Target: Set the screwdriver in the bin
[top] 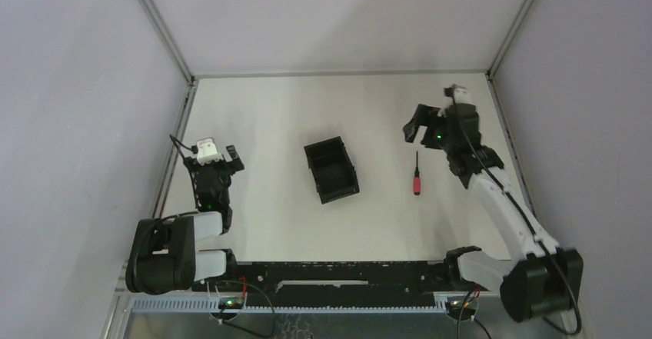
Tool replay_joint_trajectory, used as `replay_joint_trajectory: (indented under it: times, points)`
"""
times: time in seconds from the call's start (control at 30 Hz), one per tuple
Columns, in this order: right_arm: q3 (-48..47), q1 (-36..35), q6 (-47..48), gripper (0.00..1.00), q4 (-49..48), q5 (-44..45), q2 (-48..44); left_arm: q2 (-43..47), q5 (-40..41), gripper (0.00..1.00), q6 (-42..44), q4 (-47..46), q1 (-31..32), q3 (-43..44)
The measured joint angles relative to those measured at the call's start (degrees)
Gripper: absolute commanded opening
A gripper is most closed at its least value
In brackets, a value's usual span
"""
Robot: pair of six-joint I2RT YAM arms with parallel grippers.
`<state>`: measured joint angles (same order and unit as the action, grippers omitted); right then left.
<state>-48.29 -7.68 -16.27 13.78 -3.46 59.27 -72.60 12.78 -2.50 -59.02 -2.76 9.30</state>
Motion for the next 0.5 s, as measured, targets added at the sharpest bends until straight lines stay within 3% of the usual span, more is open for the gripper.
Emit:
replay_joint_trajectory:
  times: [0.1, 0.27, 0.5]
  points:
    - [-5.6, -4.3, -0.9, 0.93, 7.5, 3.2, 8.2, 0.0, 0.0, 1.00, 0.0, 0.0, 0.0, 0.0]
    - [-6.1, -5.0, -2.9, 0.91, 16.3, 5.8, 17.6, 0.0, 0.0, 1.00, 0.0, 0.0, 0.0, 0.0]
    - [-4.0, -7.1, -4.8, 0.82, 18.5, 8.5, 24.2, 0.0, 0.0, 1.00, 0.0, 0.0, 0.0, 0.0]
